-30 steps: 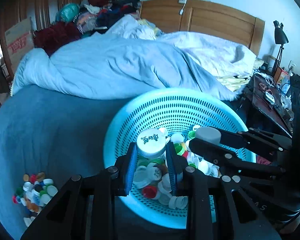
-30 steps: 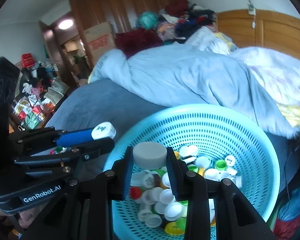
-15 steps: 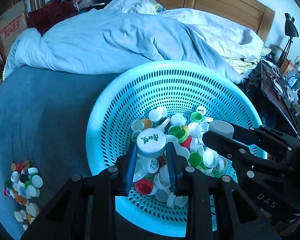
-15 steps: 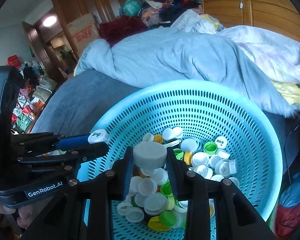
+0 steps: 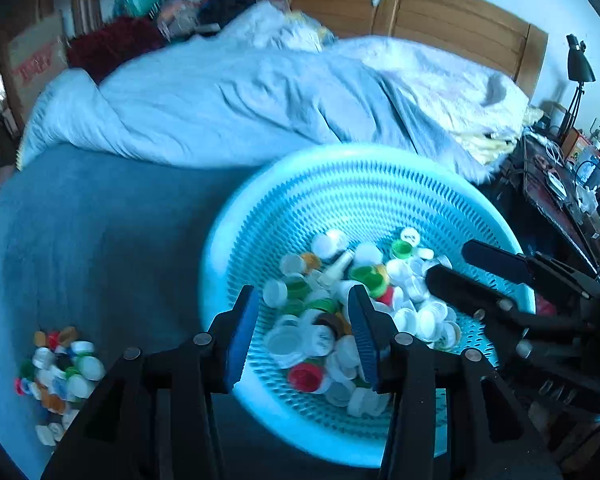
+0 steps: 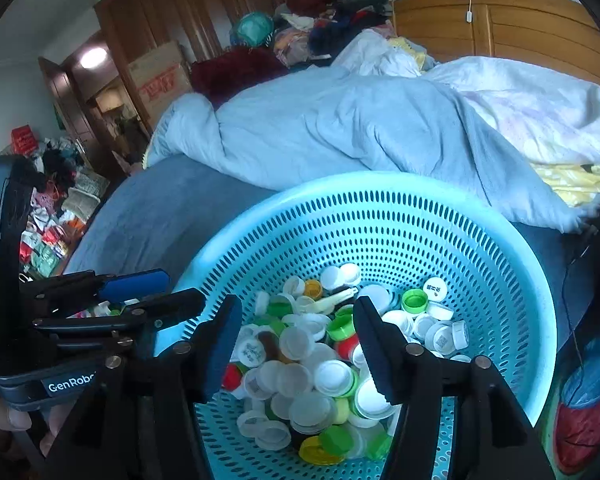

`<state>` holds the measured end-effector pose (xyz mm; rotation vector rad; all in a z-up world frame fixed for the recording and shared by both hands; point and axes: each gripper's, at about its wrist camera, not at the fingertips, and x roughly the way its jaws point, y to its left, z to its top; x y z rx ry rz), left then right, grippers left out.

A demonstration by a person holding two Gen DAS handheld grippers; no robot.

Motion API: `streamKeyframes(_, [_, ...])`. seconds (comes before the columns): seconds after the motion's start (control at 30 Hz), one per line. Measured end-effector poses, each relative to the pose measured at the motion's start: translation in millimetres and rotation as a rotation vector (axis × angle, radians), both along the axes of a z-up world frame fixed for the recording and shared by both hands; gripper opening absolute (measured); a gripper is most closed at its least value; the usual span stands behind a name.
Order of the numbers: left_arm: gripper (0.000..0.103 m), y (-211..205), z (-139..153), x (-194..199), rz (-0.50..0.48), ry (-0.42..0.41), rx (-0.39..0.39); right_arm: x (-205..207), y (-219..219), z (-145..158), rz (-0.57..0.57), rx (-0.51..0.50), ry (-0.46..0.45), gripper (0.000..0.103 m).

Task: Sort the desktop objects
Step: 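Move the left gripper back to the cap pile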

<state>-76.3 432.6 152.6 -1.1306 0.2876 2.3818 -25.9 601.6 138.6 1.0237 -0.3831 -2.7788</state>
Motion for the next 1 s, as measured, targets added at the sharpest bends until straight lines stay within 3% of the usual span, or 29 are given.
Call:
streamKeyframes(0.13, [0.043,-70,16,29,0.104,0.131,0.039,24,-26,17,0.057,0.031,0.101,0.063])
streamKeyframes(0.2, [0.046,-128,8,42,0.21,0.141,0.061,36,-46,20,0.111,0.052,0.141,0.063])
streamKeyframes(0.3, [0.046,-204,-14,54,0.345,0.087,0.099,55,-80,17,0.208,0.088,0.178,0.063])
streamKeyframes(0.4, [0.046,-273,-53,65,0.512,0.031,0.046,67,-115,6,0.311,0.119,0.171,0.063])
streamKeyframes(0.5, [0.046,-320,-91,78,0.568,-0.042,0.034,72,-140,-10,0.388,0.101,0.112,0.063])
streamKeyframes(0.63, [0.046,-339,-122,85,0.586,-0.108,0.069,79,-160,-29,0.449,0.122,0.05,0.063])
streamKeyframes(1.0, [0.046,-341,-154,70,0.62,-0.113,0.089,78,-175,-39,0.461,0.17,-0.022,0.063])
